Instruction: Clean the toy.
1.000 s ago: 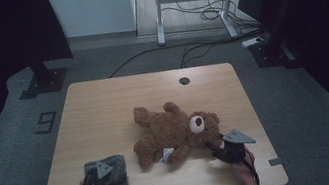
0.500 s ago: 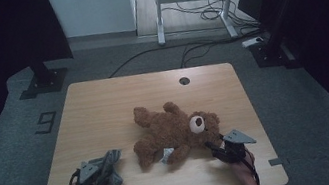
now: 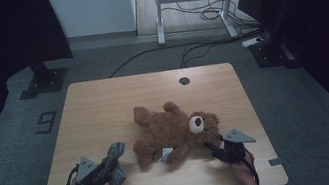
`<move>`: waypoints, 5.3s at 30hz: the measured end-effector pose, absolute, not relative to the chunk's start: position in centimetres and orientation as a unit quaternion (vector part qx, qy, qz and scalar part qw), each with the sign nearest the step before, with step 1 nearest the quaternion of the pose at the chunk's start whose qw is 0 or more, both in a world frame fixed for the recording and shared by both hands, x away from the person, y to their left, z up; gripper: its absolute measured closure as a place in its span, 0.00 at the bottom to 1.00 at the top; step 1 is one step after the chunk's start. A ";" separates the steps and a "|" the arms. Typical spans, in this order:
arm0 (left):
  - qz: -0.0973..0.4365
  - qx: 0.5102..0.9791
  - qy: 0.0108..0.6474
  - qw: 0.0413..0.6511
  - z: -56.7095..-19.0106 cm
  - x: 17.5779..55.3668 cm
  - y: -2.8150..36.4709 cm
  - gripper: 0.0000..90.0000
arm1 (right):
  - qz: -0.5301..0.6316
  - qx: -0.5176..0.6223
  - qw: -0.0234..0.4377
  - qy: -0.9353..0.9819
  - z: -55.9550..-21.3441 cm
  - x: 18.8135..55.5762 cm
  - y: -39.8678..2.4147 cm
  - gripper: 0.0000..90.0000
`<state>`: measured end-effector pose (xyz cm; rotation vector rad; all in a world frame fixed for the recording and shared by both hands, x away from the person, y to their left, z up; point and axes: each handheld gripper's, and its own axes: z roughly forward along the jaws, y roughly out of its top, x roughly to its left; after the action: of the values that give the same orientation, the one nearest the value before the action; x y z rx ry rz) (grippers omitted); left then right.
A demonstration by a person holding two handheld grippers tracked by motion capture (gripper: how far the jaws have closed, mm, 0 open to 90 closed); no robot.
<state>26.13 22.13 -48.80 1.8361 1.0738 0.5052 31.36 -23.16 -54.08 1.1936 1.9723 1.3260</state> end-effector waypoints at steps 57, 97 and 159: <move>0.183 0.797 0.385 0.429 -49.0 31.6 13.1 0.83 | 0.521 0.414 0.198 0.720 -54.9 32.6 -24.2 0.57; 0.120 0.847 0.273 0.439 -47.1 33.8 -3.0 0.86 | 0.523 0.422 0.193 0.715 -54.9 32.6 -24.2 0.57; 0.131 0.791 0.337 0.494 -44.7 32.3 9.0 0.86 | 0.537 0.421 0.173 0.710 -55.0 33.1 -24.7 0.59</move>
<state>32.27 9.03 -44.71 1.9178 0.8160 0.3179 33.06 -24.67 -54.95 1.1941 2.0137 1.5245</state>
